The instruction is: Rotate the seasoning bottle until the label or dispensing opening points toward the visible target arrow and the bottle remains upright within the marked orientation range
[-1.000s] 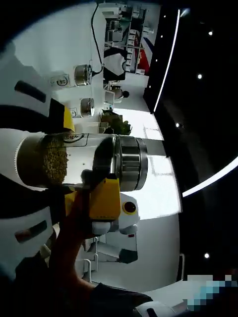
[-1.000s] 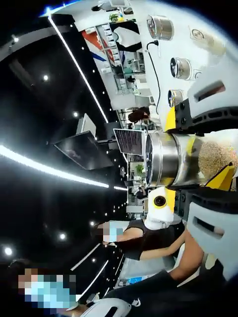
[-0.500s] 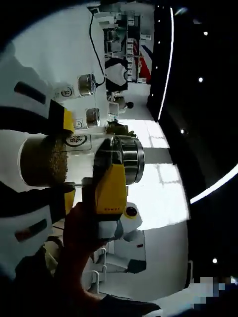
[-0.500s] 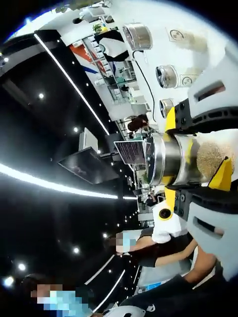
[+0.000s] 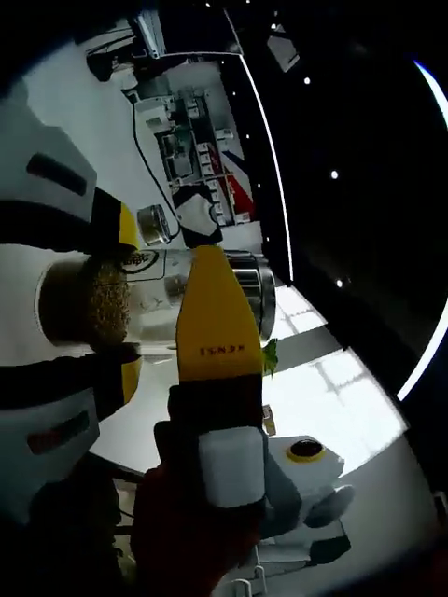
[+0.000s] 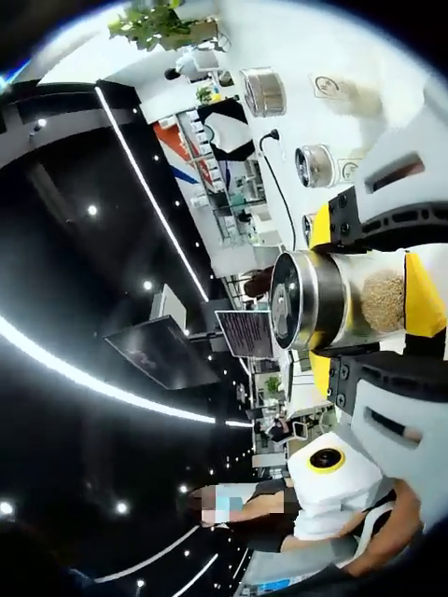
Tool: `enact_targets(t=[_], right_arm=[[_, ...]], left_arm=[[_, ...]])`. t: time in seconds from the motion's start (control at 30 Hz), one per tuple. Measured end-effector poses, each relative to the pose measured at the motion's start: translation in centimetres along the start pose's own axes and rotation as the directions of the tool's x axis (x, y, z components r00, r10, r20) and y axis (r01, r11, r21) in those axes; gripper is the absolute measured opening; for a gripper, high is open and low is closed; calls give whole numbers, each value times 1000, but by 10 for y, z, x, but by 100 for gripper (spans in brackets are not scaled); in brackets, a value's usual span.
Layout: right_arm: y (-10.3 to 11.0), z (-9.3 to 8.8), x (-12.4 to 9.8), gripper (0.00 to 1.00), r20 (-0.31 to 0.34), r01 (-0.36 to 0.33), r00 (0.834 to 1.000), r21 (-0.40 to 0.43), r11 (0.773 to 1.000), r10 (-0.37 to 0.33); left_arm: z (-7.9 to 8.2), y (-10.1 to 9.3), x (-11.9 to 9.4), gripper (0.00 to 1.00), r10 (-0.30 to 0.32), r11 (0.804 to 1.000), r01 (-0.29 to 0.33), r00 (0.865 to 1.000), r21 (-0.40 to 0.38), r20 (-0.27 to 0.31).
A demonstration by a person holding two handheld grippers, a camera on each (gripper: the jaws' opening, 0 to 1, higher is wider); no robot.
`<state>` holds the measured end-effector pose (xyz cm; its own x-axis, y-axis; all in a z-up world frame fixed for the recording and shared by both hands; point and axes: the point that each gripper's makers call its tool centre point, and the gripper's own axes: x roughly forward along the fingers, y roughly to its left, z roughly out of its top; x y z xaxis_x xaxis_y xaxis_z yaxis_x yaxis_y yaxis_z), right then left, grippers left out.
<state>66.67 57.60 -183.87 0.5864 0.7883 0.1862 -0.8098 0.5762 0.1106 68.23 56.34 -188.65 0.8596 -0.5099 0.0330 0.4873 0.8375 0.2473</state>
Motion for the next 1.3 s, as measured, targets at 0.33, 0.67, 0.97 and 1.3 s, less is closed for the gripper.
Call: enact_targets(t=[0.33, 0.67, 0.97, 1.3], right_arm=[[7, 8, -7, 37, -85, -261, 962, -7, 965, 260], [34, 14, -19, 37, -132, -479, 872, -28, 878, 471], [25, 14, -17, 37, -83, -446, 891, 20, 895, 446], [2, 8, 3, 36, -29, -191, 981, 36, 981, 192]], left_arm=[[14, -15, -5, 43, -269, 939, 286, 957, -190, 110], [21, -32, -16, 45, -435, 856, 461, 887, -234, 158], [20, -33, -14, 43, -397, 876, 423, 905, -233, 151], [6, 0, -2, 43, -85, 986, 92, 995, -139, 58]])
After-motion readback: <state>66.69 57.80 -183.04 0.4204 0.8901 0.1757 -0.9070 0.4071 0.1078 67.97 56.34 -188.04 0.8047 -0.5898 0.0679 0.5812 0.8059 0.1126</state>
